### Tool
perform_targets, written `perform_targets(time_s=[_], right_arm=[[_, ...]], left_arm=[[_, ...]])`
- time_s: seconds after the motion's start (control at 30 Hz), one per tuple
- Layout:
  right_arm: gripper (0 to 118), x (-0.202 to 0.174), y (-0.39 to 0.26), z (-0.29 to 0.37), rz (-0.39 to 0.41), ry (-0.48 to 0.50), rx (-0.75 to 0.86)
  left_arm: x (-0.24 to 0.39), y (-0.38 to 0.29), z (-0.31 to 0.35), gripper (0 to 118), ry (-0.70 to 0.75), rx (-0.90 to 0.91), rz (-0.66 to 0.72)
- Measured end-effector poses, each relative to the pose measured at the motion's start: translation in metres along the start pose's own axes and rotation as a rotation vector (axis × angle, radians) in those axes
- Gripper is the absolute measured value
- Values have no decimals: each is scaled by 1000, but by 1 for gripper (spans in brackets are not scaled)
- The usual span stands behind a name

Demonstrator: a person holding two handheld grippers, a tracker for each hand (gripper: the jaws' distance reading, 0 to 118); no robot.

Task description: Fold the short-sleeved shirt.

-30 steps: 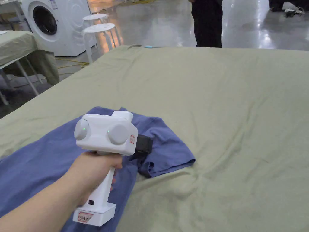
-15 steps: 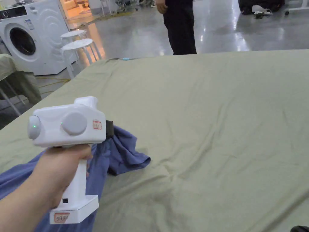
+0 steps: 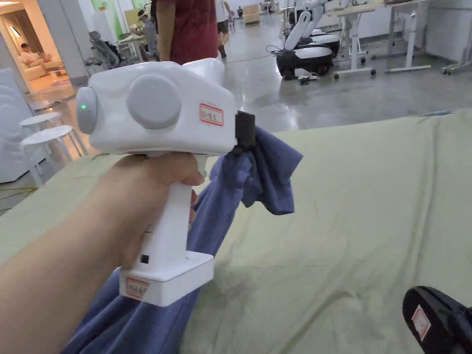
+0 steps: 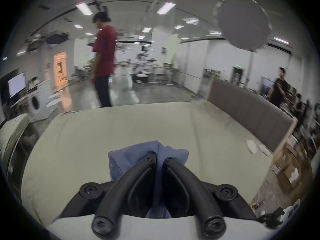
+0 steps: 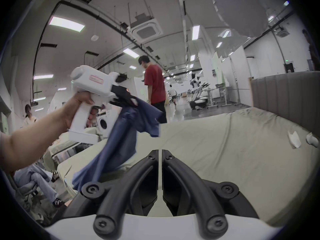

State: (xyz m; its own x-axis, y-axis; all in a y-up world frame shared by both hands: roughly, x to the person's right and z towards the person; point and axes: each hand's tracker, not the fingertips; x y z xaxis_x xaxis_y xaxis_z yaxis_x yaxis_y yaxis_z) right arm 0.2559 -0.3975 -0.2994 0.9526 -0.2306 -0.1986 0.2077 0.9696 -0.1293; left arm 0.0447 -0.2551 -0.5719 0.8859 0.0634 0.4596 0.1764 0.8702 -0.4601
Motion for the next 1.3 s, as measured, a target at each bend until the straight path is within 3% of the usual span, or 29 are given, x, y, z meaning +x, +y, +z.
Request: perform_targets(time_s=[0.17,0.33,0.5,0.6,0.63,0.7,0.77,0.93,1.03,1.17,1.2,1.3], right_arm=[[6,20,9,47,-7,-59,56],[6,41,13,71,5,-147,46],[6,57,15,77,-6,-182,60],[6,61,11,77,-4,-187,54],[6,61,9,75,-6,-186,48],[6,62,6,72,-12,-179,34],[6,60,4,68,-16,-171,19],[6,48,3,61,18,-148,7],[6,40,5,52,27,-135,8],[6,22,5,37,55,-109,5],[6,16,4,34,65,-94,3],[6,-3,0,22,112,-54,-17]], left_arm=[[118,-19,-91,5,-174,-154,-44],[208,-88,-169,5,-231,-311,-160],[232,-157,-214,5,-208,-406,-175],[219,-175,-214,5,-226,-392,-104],[214,-177,-211,13,-235,-366,-95],[202,-175,-200,114,-238,-303,-72],[187,-165,-180,118,-299,-204,24],[117,-155,-89,118,-221,-80,34],[57,-163,-10,118,-75,42,104],[-16,-211,90,118,80,337,55],[-29,-224,119,118,148,308,72],[-66,-265,187,118,412,463,229]])
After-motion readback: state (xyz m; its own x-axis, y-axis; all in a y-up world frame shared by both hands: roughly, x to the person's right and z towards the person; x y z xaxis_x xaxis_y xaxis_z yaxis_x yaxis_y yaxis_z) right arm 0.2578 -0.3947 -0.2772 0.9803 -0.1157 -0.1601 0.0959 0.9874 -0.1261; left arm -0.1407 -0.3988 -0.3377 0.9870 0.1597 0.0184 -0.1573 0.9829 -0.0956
